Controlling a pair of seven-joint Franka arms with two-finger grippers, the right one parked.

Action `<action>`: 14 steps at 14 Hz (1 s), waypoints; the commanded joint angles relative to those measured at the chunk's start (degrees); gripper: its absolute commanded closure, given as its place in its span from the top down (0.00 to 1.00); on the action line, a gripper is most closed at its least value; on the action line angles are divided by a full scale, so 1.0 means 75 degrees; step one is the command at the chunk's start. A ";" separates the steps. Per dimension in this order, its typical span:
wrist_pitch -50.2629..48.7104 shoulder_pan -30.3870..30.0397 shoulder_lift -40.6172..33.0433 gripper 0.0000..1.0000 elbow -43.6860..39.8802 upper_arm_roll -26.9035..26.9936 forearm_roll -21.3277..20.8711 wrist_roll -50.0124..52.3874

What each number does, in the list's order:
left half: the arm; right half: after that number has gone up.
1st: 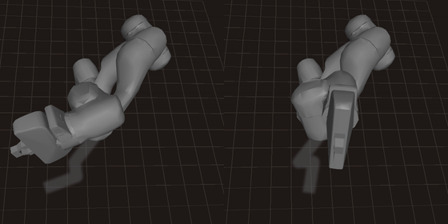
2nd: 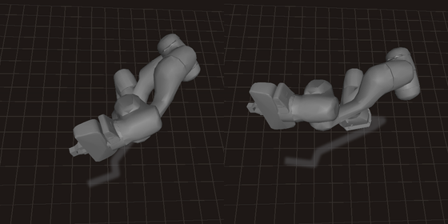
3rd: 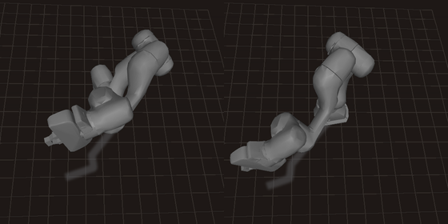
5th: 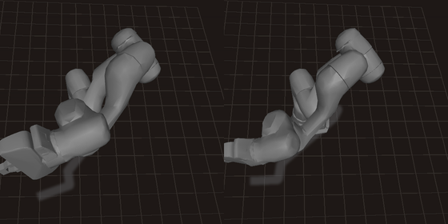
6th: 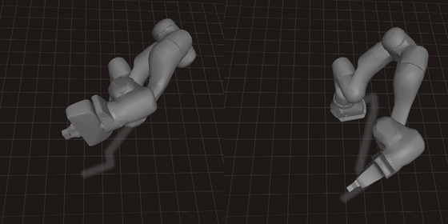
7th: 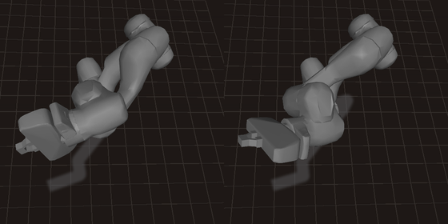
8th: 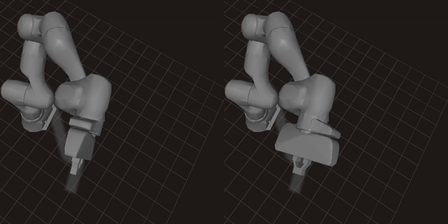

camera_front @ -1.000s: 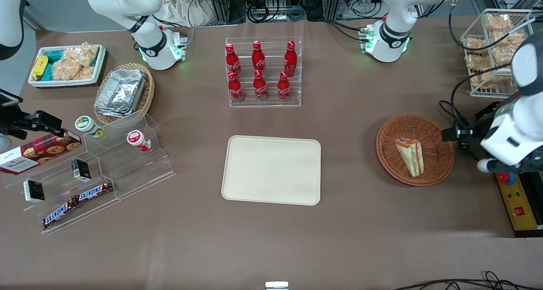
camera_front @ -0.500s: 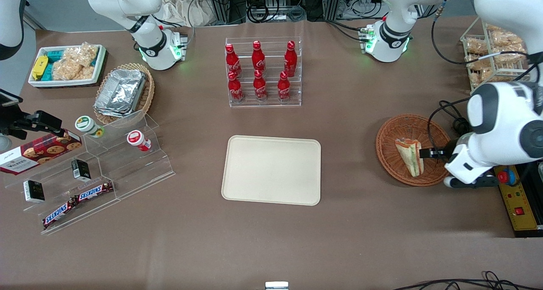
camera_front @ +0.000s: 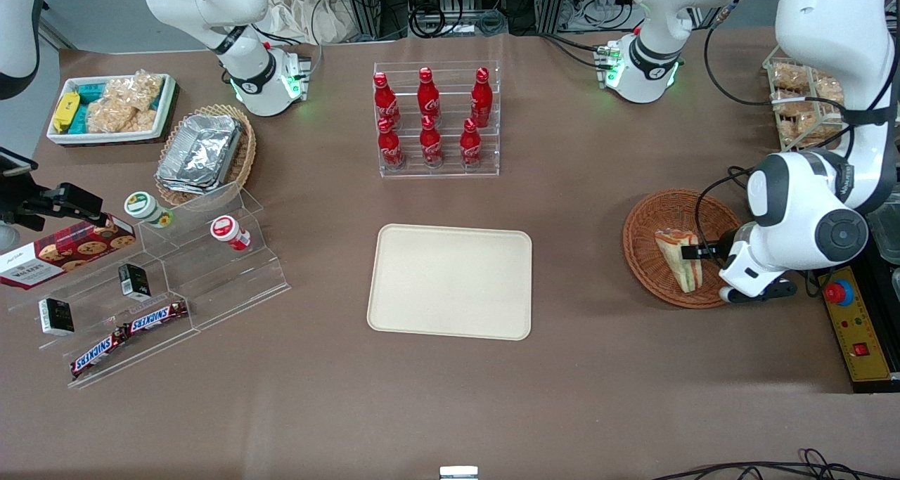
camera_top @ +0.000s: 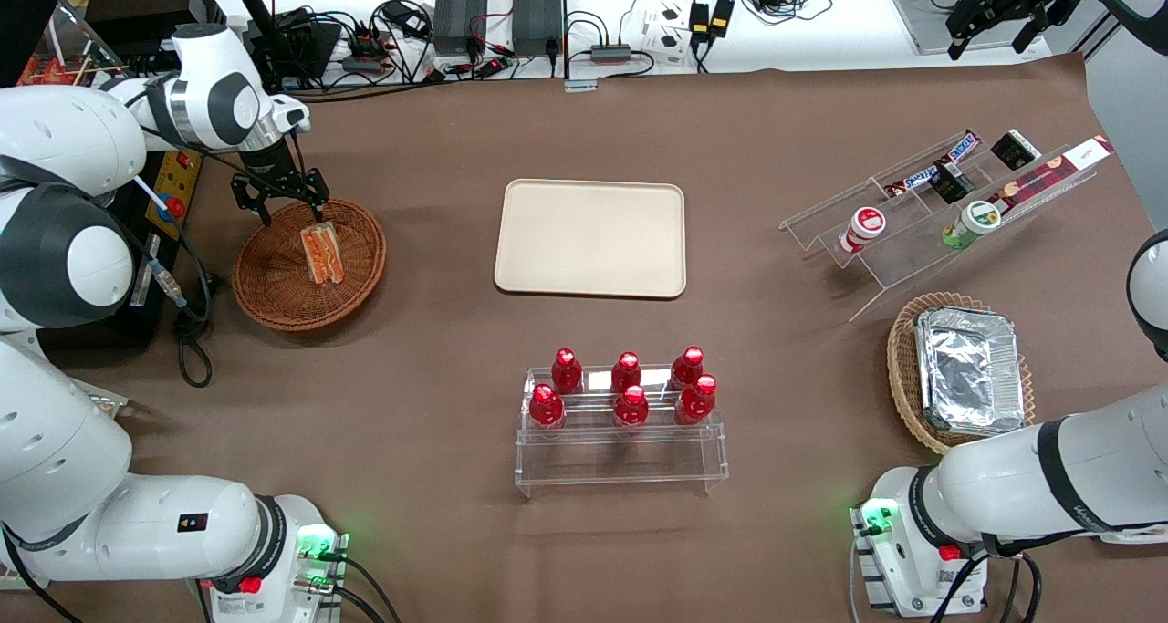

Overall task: Place sandwich from basket to tray
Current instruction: 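Lower the open left gripper over the sandwich in the wicker basket, then close the left gripper on the wrapped sandwich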

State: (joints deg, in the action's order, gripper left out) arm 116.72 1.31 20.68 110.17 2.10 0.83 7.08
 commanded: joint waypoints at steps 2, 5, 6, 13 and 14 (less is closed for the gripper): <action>0.0386 0.0013 0.0254 0.98 0.0146 -0.0057 0.0041 0.0356; 0.0539 0.0025 0.0371 0.98 0.0193 -0.0068 0.0041 0.0357; 0.0551 0.0025 0.0406 0.98 0.0216 -0.0080 0.0041 0.0357; 0.0071 -0.0034 0.0091 0.98 0.0053 -0.0080 0.0018 0.0287; -0.0022 -0.0034 0.0032 0.98 0.0018 -0.0069 0.0018 0.0275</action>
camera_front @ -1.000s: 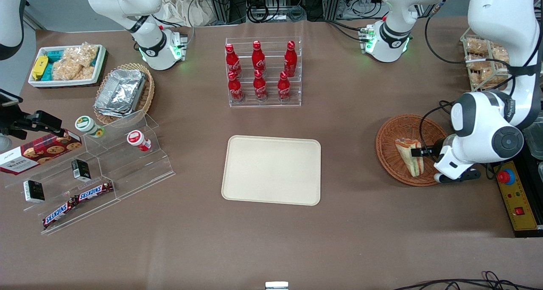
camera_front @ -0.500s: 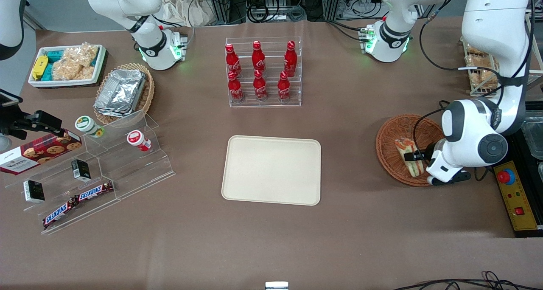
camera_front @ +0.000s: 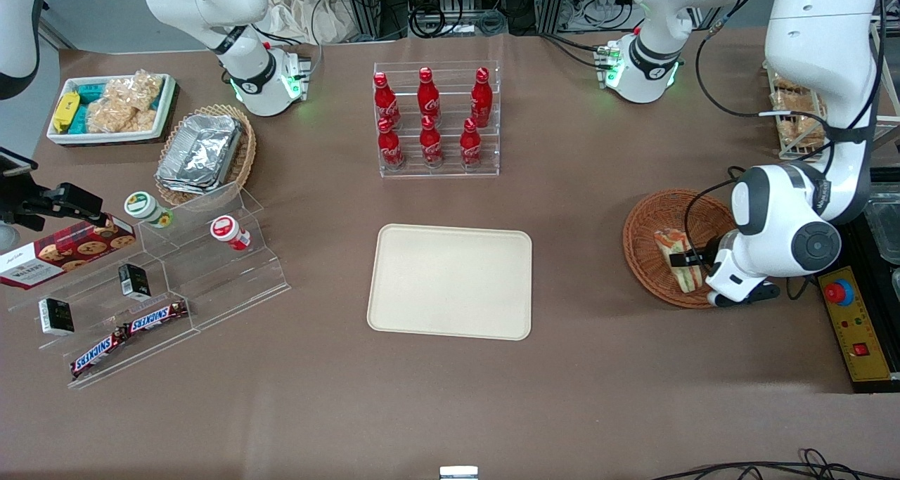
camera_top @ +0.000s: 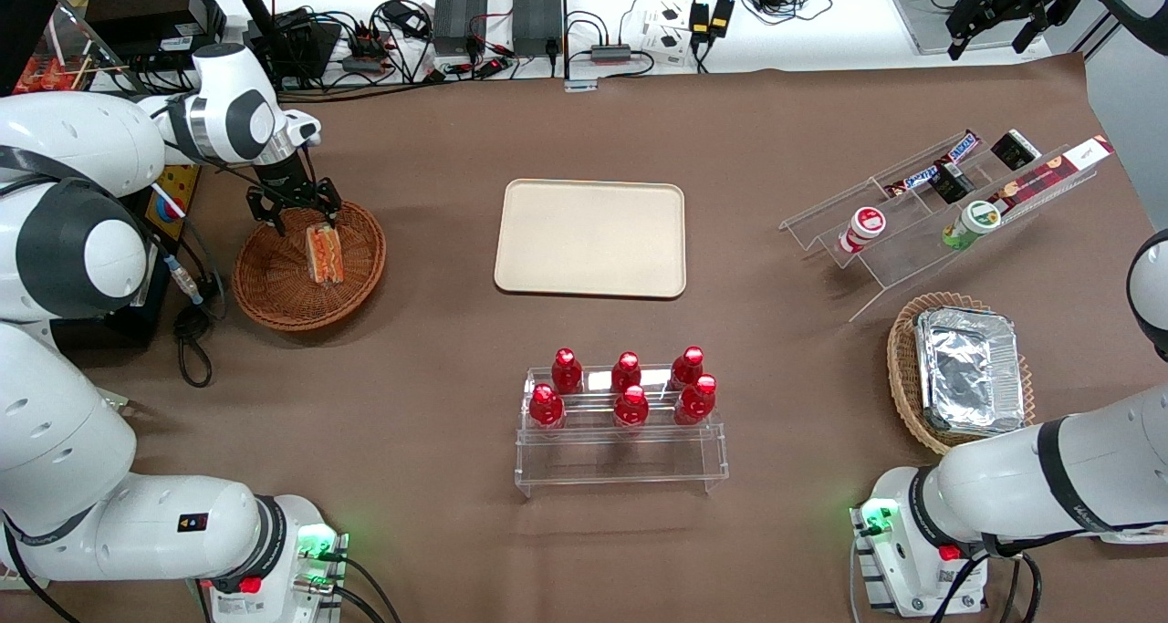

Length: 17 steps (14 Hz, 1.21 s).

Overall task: Place sandwich from basket to tray
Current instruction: 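Close the left gripper on the wrapped sandwich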

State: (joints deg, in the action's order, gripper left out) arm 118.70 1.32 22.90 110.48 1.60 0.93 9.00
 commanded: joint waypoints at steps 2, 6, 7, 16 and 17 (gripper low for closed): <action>-0.0369 -0.0036 -0.0287 0.98 -0.0222 -0.0002 0.0028 0.0077; -0.0218 -0.0024 -0.0112 0.98 -0.0375 -0.0014 0.0168 0.0558; -0.0171 -0.0024 -0.0030 0.98 -0.0363 -0.0014 0.0227 0.0709; 0.0801 0.0011 0.0205 0.98 0.0375 -0.0026 0.0297 0.1378; 0.0791 0.0034 0.0217 0.92 0.0375 -0.0026 0.0297 0.1378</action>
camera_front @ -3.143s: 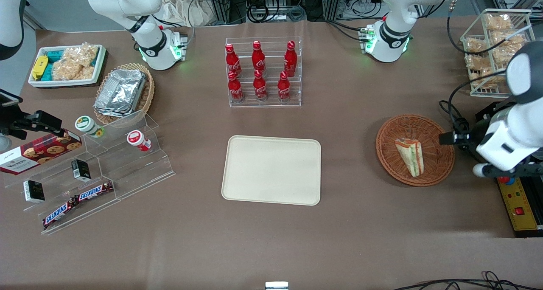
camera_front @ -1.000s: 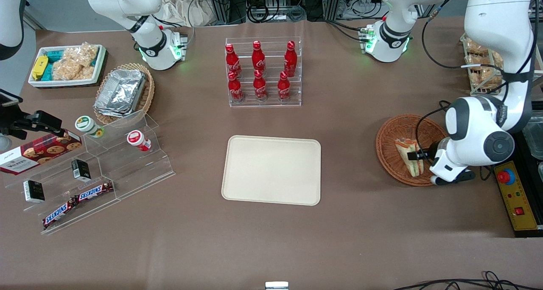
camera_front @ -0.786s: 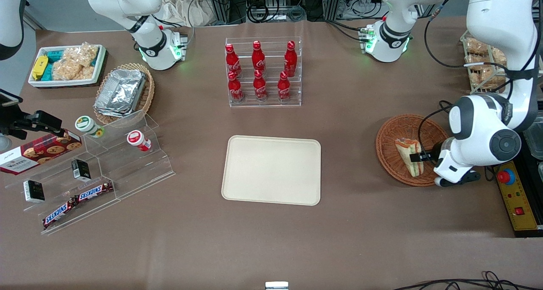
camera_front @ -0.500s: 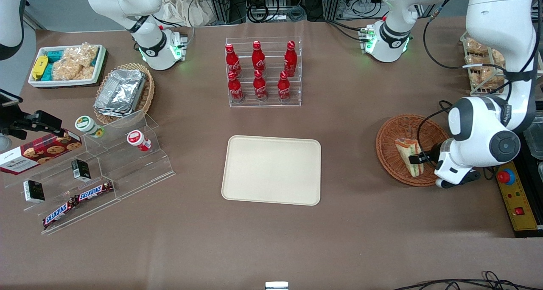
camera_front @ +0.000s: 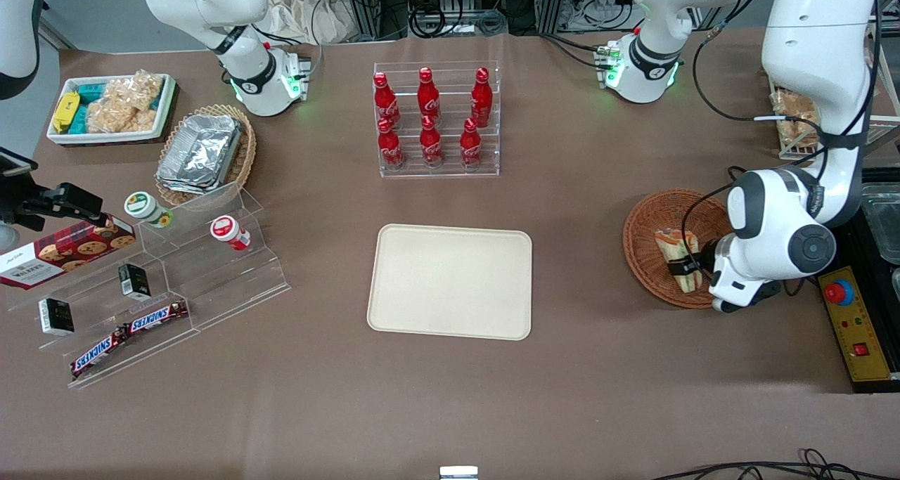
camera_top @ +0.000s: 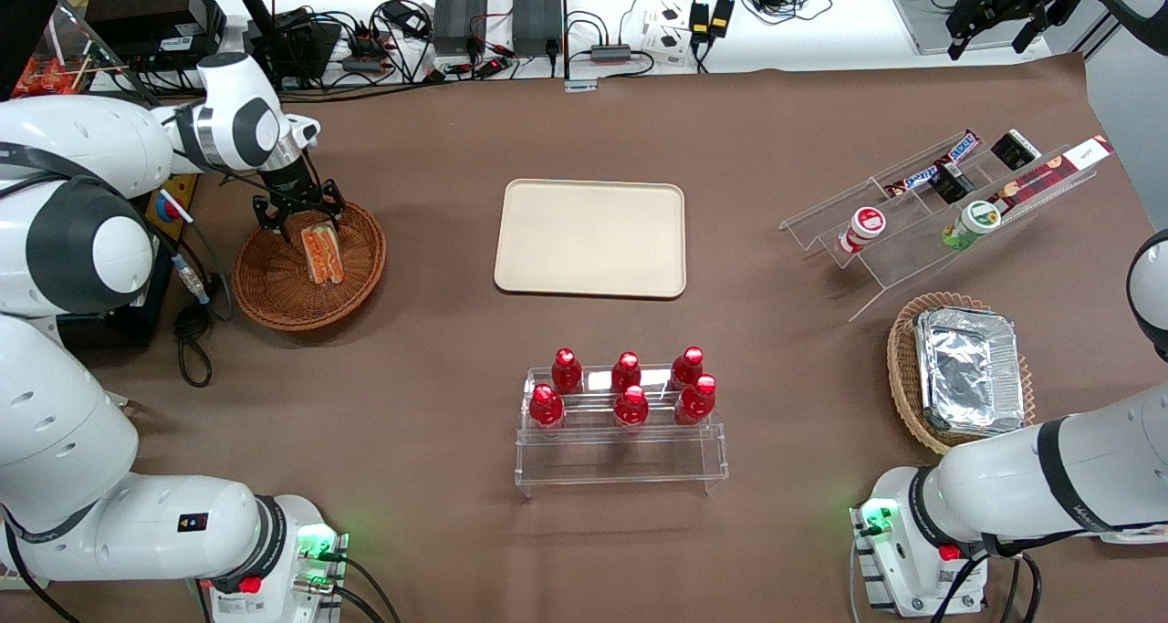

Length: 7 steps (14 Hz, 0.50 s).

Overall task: Place sandwich from basket to tray
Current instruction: 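Close the left gripper on the wrapped sandwich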

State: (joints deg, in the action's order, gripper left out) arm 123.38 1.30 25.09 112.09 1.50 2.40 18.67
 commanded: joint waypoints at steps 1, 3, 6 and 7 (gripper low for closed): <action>0.0167 0.0060 -0.0076 0.87 0.0160 -0.0013 0.0102 0.0089; 0.0074 0.0084 -0.0100 0.51 0.0148 -0.0025 0.0102 0.0101; -0.0253 0.0084 -0.0193 0.00 0.0078 -0.0154 0.0079 0.0077; -0.0417 0.0084 -0.0286 0.00 -0.0015 -0.0165 0.0044 0.0066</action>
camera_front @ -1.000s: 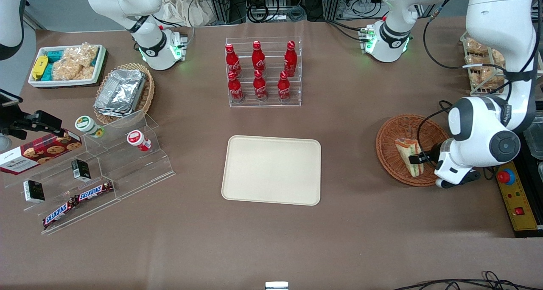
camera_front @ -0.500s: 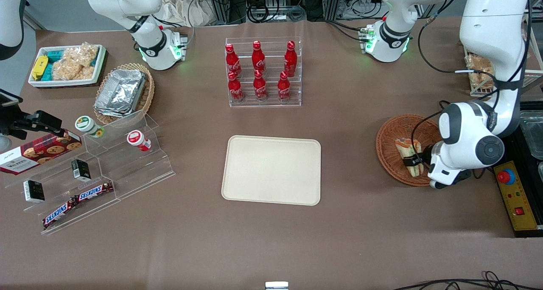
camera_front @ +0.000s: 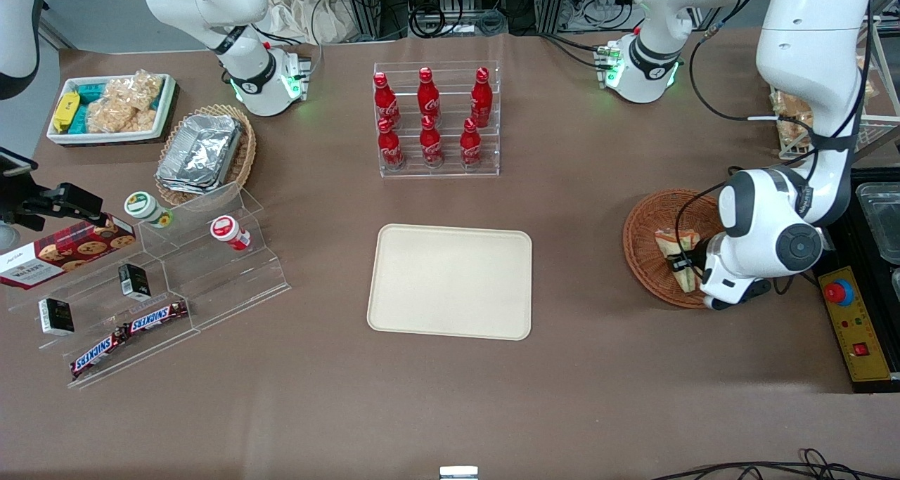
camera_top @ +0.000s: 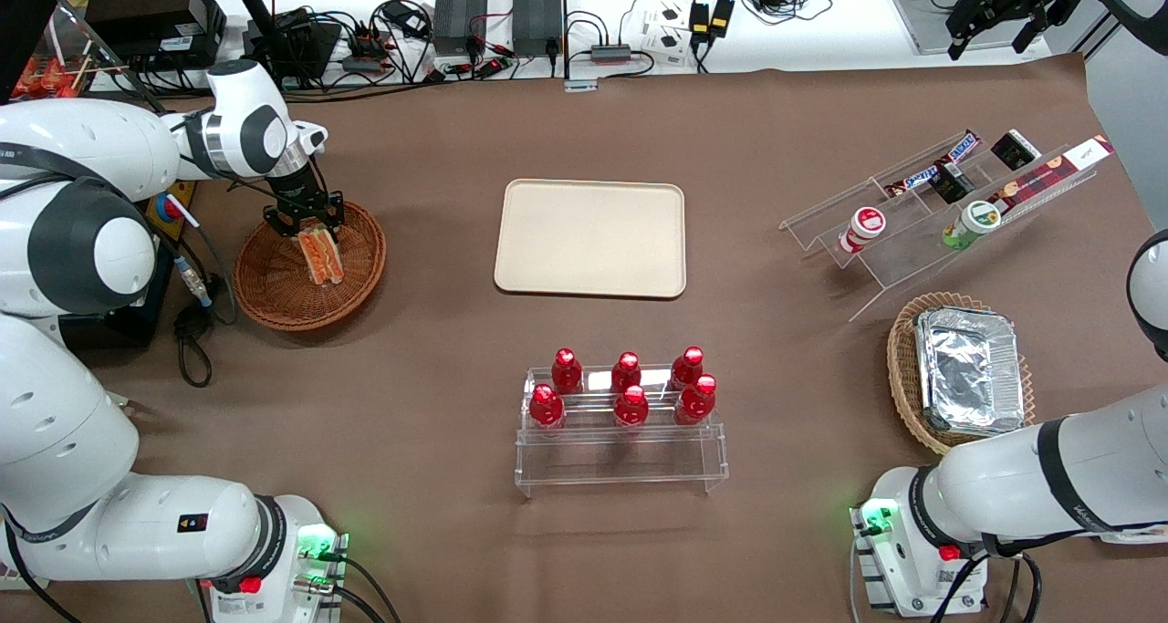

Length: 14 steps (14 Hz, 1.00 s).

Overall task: Place sandwich from basket to tray
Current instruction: 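Close the left gripper on the wrapped sandwich, then lift the sandwich and carry it with the left gripper to the tray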

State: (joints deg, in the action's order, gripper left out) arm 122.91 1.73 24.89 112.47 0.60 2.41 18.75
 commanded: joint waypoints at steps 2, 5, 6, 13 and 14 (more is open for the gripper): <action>-0.1208 0.0097 -0.0586 0.00 -0.0404 -0.0127 -0.0016 0.0043; -0.3256 0.0273 -0.0717 0.00 -0.2005 -0.0151 -0.0005 0.0066; -0.3867 0.0401 -0.0682 0.00 -0.2650 -0.0151 0.0007 0.0078; -0.2775 0.2579 0.0218 0.00 -0.3570 -0.0151 -0.0017 0.0066; -0.2389 0.2814 0.0441 0.00 -0.3710 -0.0151 -0.0028 0.0078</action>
State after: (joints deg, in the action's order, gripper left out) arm 101.70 19.48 23.82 87.66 -1.39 2.40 19.20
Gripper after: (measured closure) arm 0.819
